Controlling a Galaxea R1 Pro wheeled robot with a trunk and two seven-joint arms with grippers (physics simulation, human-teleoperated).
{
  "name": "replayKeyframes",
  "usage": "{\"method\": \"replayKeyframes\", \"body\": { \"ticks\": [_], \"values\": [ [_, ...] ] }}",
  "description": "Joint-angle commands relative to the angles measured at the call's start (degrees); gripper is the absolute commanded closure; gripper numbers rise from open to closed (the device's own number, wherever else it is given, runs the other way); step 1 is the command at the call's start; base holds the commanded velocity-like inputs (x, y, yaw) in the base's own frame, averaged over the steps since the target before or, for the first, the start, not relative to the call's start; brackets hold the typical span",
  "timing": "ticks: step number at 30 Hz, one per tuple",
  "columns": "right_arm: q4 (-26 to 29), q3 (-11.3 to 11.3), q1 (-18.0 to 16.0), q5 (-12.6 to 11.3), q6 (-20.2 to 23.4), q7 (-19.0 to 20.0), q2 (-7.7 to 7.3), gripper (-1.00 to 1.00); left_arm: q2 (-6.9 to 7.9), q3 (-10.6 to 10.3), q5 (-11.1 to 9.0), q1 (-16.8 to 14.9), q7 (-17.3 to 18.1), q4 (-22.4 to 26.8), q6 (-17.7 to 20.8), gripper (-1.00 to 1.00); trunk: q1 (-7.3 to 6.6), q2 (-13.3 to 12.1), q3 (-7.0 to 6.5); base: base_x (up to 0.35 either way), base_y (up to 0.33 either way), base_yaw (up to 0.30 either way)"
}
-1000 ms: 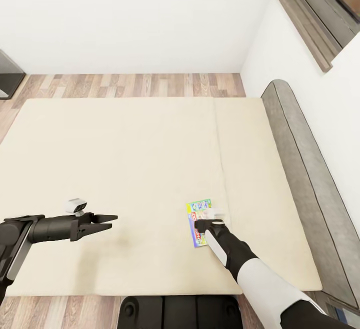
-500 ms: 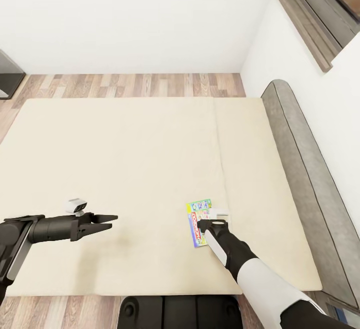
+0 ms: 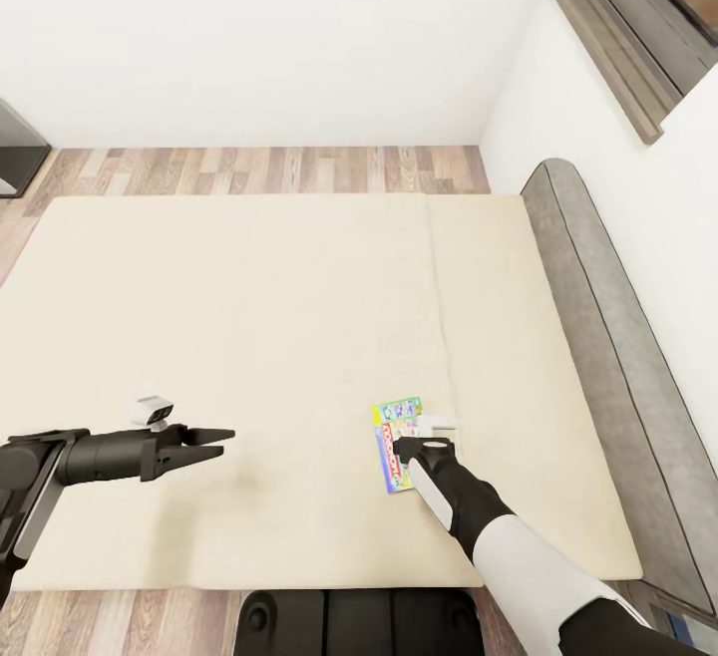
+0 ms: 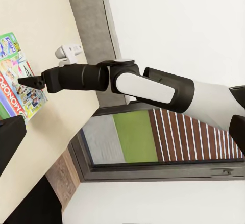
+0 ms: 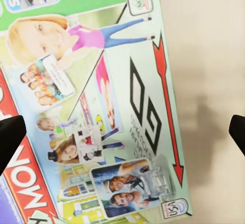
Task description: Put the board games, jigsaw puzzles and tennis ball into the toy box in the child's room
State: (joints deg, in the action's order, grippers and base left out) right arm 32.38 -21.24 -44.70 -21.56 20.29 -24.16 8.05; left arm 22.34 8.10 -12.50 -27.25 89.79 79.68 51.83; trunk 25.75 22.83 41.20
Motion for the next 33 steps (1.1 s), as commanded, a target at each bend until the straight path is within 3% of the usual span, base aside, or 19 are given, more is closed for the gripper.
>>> {"method": "replayKeyframes", "body": {
  "ticks": [1,13,22,33],
  "values": [
    [0.08,-0.37,-0.04,-0.5,0.22,-0.5,-0.05,-1.0,0.01,-0.01,0.02,0.0,0.21,0.02,0.61,-1.0,0.03,0.09,0.07,0.0,0.0,0.0],
    [0.08,-0.43,-0.04,-0.5,0.13,-0.3,-0.05,-1.0,-0.62,-0.01,0.02,0.17,0.21,0.02,0.64,-1.0,0.03,0.09,0.07,0.0,0.0,0.0],
    [0.08,-4.55,-0.04,-0.5,-0.15,1.32,-0.05,-1.0,-0.72,-0.01,0.02,0.18,0.21,0.02,0.64,-1.0,0.03,0.09,0.07,0.0,0.0,0.0],
    [0.05,-5.44,-0.04,-0.59,-1.14,1.73,-0.08,-1.0,-0.72,-0.01,0.06,0.18,0.21,0.01,0.64,-1.0,0.03,0.09,0.17,0.0,0.0,0.0]
  ]
}}
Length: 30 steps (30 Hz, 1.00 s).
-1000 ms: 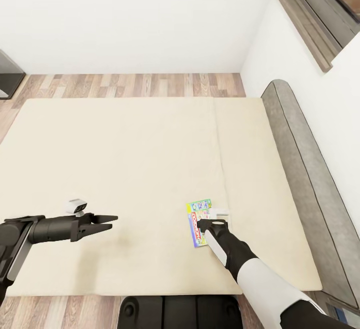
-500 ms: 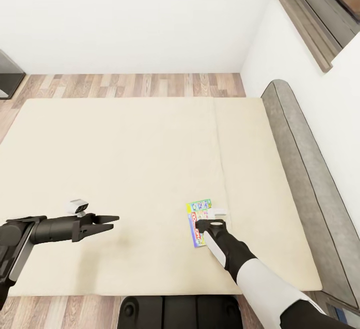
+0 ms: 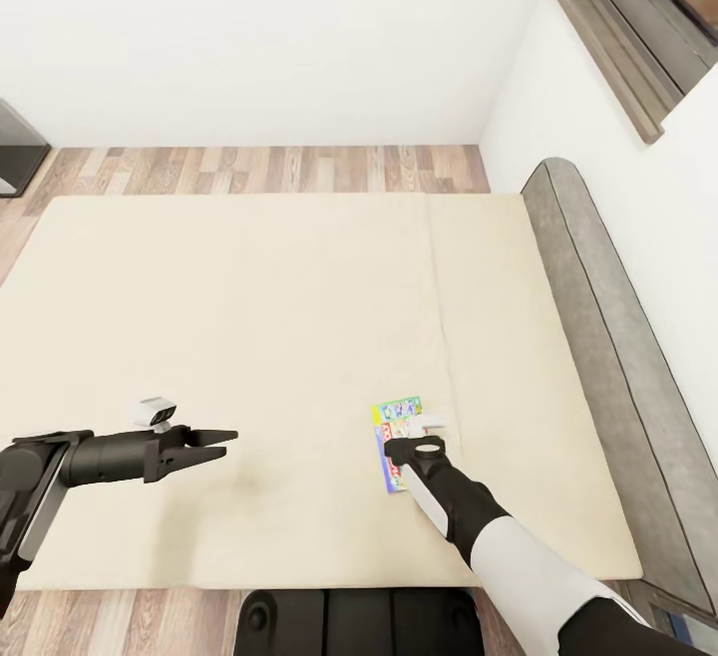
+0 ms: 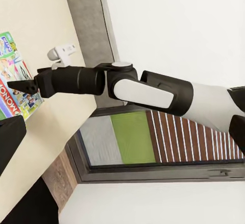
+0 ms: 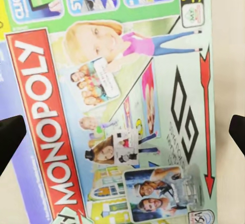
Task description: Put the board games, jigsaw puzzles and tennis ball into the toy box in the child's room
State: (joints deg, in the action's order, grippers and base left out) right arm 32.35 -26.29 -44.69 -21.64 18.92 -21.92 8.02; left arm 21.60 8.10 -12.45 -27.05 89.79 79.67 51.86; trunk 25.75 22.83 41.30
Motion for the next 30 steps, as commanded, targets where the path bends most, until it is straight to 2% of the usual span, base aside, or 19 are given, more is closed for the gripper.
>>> {"method": "replayKeyframes", "body": {
  "ticks": [1,30],
  "values": [
    [0.09,-0.4,-0.04,-0.51,0.18,-0.51,-0.07,-1.0,0.02,-0.01,0.0,-0.02,0.21,0.01,0.61,-1.0,0.03,0.09,0.09,0.0,0.0,0.0],
    [0.09,-0.5,-0.04,-0.51,-0.02,-0.39,-0.02,-1.0,-0.52,-0.09,0.06,-0.02,0.21,0.01,0.61,-1.0,0.03,0.09,1.55,0.0,0.0,0.0]
  ]
}}
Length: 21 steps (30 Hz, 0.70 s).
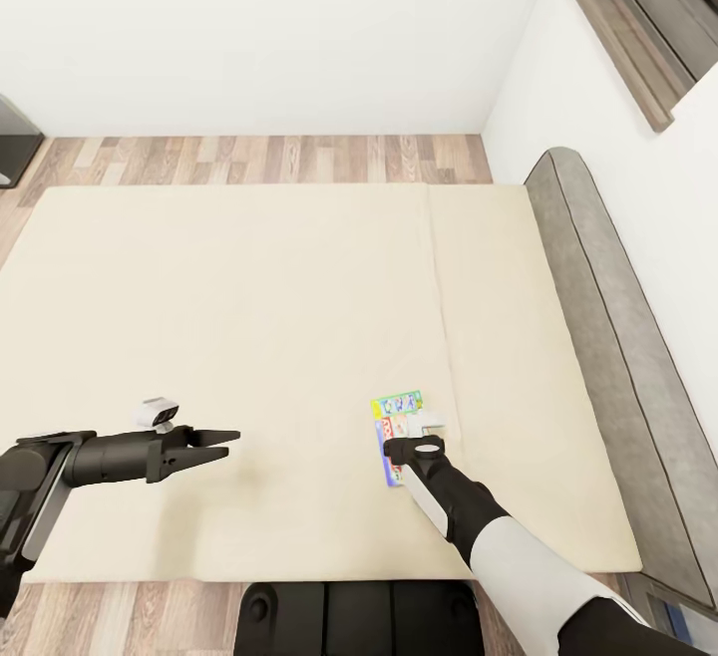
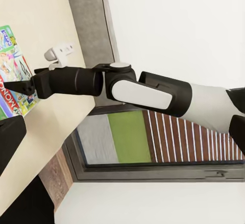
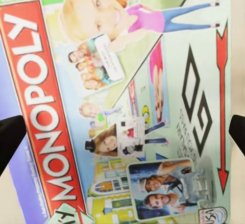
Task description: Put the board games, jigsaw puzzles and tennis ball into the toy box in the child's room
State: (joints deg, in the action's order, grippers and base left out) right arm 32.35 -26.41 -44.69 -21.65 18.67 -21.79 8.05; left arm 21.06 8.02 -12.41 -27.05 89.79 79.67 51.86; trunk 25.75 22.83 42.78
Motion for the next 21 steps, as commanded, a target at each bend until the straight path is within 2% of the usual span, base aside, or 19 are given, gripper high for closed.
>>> {"method": "replayKeyframes", "body": {
  "ticks": [1,21],
  "values": [
    [0.09,-0.38,-0.04,-0.5,0.23,-0.5,-0.05,-1.0,0.0,-0.01,0.02,-0.02,0.21,0.02,0.61,-1.0,0.03,0.09,0.08,0.0,0.0,0.0],
    [0.09,-0.39,-0.04,-0.5,0.22,1.75,-0.13,-1.0,-0.05,-0.01,0.02,-0.02,0.21,0.0,0.61,-1.0,0.03,0.09,0.55,0.0,0.0,0.0]
  ]
}}
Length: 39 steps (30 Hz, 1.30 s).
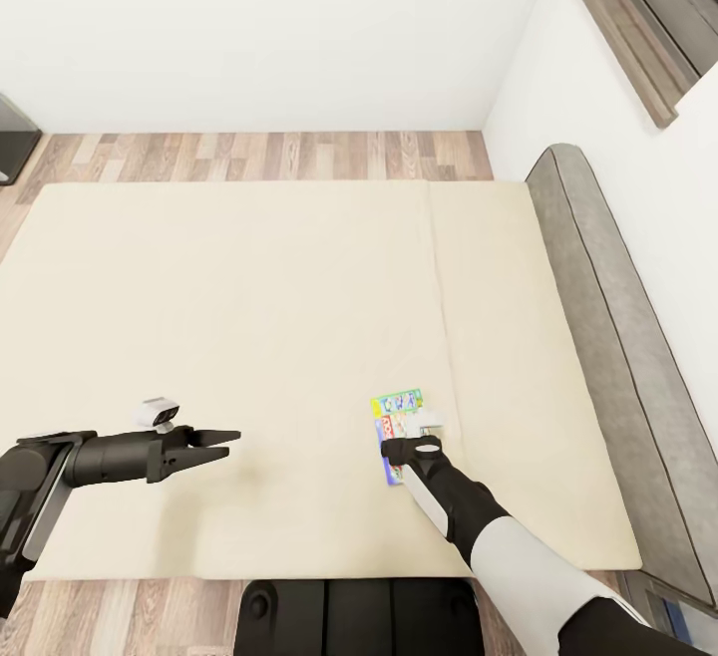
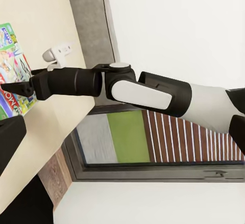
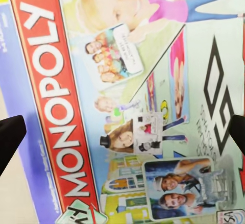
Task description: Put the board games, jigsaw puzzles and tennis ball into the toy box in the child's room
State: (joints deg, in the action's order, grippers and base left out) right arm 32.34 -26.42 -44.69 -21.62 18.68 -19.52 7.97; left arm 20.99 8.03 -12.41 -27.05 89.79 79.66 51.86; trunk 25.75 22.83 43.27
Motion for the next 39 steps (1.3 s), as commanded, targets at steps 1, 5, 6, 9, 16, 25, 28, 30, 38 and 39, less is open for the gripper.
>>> {"method": "replayKeyframes", "body": {
  "ticks": [1,5,6,9,16,25,28,30,38,39],
  "values": [
    [0.09,-0.35,-0.04,-0.53,0.22,-0.49,-0.05,-1.0,0.02,-0.02,0.01,-0.02,0.21,0.02,0.61,-1.0,0.03,0.09,0.13,0.0,0.0,0.0],
    [0.09,-0.37,-0.04,-0.53,0.22,-0.45,-0.05,-1.0,0.02,-0.02,0.01,-0.02,0.21,0.0,0.61,-1.0,0.03,0.09,0.39,0.0,0.0,0.0],
    [0.09,-0.38,-0.04,-0.53,0.22,-0.45,-0.05,-1.0,0.02,-0.03,0.01,-0.02,0.21,0.01,0.61,-1.0,0.03,0.09,0.43,0.0,0.0,0.0],
    [0.09,-0.36,-0.04,-0.53,0.17,-0.44,-0.05,-1.0,0.02,-0.02,0.01,-0.02,0.21,0.0,0.61,-1.0,0.03,0.09,0.5,0.0,0.0,0.0],
    [0.09,-0.37,-0.04,-0.53,0.14,-0.45,-0.15,-1.0,0.02,-0.01,0.01,-0.02,0.21,0.01,0.61,-1.0,0.03,0.09,0.54,0.0,0.0,0.0],
    [0.09,-0.31,-0.04,-0.53,0.21,0.18,-0.59,-1.0,0.02,-0.01,0.03,-0.02,0.21,0.04,0.61,-1.0,0.03,0.09,0.55,0.0,0.0,0.0],
    [0.09,-0.26,-0.04,-0.53,0.18,1.42,-0.73,-1.0,0.02,0.02,0.07,-0.02,0.21,0.03,0.61,-1.0,0.03,0.09,0.55,0.0,0.0,0.0],
    [0.09,-0.24,-0.04,-0.53,0.16,2.13,-0.77,-1.0,0.02,0.0,0.08,-0.02,0.21,0.01,0.61,-1.0,0.03,0.09,0.55,0.0,0.0,0.0],
    [0.11,-0.1,-0.04,-0.53,0.13,3.74,-0.99,-1.0,0.02,-0.02,0.09,-0.02,0.21,0.0,0.61,-1.0,0.03,0.09,0.55,0.0,0.0,0.0],
    [0.1,-0.06,-0.04,-0.53,0.13,3.79,-1.03,-1.0,0.02,-0.02,0.09,-0.02,0.21,0.02,0.61,-1.0,0.03,0.09,0.55,0.0,0.0,0.0]
  ]
}}
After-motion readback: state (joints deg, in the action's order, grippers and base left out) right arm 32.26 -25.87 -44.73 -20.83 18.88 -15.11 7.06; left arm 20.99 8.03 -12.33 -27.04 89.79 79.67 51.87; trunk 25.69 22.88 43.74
